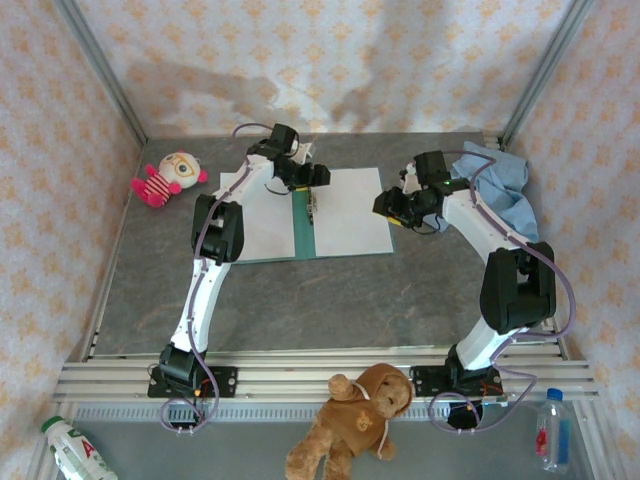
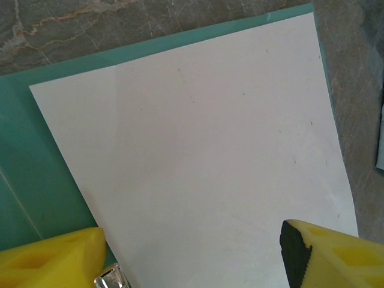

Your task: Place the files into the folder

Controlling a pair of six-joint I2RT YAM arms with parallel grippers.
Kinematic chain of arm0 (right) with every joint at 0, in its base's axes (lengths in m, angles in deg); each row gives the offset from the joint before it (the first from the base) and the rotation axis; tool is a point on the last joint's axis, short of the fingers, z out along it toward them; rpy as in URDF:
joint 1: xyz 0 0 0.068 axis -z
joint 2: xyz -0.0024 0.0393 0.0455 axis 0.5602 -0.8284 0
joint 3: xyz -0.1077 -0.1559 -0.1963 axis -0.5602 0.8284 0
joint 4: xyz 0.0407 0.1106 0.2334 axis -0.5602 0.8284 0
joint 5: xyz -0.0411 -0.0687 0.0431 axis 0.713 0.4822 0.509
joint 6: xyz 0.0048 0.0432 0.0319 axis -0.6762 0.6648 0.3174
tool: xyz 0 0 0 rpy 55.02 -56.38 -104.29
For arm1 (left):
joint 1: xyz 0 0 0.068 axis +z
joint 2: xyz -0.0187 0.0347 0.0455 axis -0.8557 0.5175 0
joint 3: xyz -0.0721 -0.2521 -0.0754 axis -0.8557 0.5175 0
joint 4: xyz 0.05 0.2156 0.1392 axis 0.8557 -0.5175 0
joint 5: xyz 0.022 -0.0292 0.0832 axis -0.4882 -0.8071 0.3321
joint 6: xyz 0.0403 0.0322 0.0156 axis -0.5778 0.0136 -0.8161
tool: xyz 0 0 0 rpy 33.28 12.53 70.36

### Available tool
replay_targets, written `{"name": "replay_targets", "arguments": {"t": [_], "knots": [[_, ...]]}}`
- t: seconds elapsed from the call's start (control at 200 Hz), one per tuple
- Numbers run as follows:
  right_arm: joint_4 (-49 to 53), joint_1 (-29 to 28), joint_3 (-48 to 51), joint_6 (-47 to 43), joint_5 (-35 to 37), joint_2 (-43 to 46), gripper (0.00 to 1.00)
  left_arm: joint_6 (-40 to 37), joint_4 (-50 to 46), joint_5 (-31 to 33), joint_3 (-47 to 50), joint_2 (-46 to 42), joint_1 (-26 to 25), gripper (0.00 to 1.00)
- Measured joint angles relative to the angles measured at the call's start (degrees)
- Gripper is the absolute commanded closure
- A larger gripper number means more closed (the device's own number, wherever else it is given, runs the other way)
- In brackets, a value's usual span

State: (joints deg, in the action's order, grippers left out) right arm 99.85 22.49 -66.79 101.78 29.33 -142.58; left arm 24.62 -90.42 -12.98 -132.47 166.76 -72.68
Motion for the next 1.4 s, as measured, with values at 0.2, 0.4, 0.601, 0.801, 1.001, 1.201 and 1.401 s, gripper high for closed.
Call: {"name": "replay_targets", "arguments": {"t": [0.2, 0.4, 0.601, 0.801, 1.001, 1.201, 1.401], "knots": [[0.0, 0.0, 0.0, 0.0, 0.0, 0.0, 0.52, -1.2, 0.0, -0.6, 0.3, 0.0, 0.0, 0.23], [0.3, 0.0, 0.0, 0.0, 0.0, -0.2, 0.52, -2.1, 0.8, -2.3, 3.4, -1.6, 0.1, 0.23], [0.5, 0.0, 0.0, 0.0, 0.0, -0.5, 0.52, -2.7, 0.8, -3.1, 5.0, -3.8, 0.1, 0.23], [0.4, 0.0, 0.0, 0.0, 0.0, -2.2, 0.52, -2.7, 0.8, -3.7, 5.0, -5.1, 0.1, 0.23], [0.4, 0.0, 0.0, 0.0, 0.2, -2.6, 0.52, -3.3, 0.9, -6.4, 6.4, -5.3, 0.1, 0.23], [0.4, 0.0, 0.0, 0.0, 0.2, -3.2, 0.52, -4.2, 0.8, -8.0, 9.0, -6.3, 0.1, 0.23], [0.4, 0.0, 0.0, 0.0, 0.2, -3.9, 0.52, -4.7, 0.9, -8.7, 11.8, -9.6, 0.1, 0.23]]}}
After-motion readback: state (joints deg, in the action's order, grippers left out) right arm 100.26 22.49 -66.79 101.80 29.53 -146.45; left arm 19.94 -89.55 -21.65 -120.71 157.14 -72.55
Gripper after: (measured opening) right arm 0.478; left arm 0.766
